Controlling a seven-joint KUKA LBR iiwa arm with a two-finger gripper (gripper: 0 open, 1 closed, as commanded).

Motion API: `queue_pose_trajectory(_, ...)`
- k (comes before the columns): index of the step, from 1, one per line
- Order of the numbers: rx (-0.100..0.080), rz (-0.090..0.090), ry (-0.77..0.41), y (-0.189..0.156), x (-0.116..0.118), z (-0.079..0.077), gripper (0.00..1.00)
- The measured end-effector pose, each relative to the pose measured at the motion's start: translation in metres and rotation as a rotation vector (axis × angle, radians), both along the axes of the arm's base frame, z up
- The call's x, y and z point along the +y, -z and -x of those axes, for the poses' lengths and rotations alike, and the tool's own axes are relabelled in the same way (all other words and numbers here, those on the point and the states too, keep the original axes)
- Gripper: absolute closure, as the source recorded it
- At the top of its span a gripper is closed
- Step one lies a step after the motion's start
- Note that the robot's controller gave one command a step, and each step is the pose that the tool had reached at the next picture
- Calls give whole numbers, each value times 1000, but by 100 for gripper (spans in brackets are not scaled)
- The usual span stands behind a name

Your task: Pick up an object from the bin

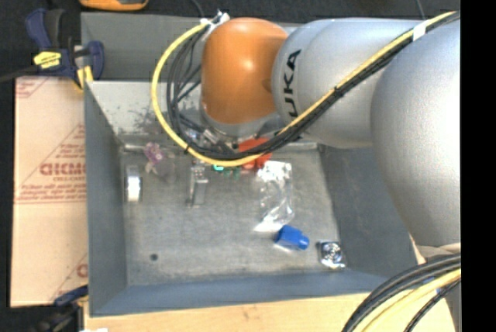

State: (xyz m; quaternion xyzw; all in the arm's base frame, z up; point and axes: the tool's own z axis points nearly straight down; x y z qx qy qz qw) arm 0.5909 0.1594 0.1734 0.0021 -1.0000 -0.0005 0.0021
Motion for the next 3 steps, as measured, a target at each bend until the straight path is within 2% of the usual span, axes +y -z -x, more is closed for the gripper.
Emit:
queue_pose_trajectory(1, -7, 1, -271, 90, 16, -55, 0)
queue_pose_trajectory(2, -11, -3, -268, 87, 18, -56, 100)
queue_pose_trajectory(3, -18, -2, -188, -37, 0, -45, 100)
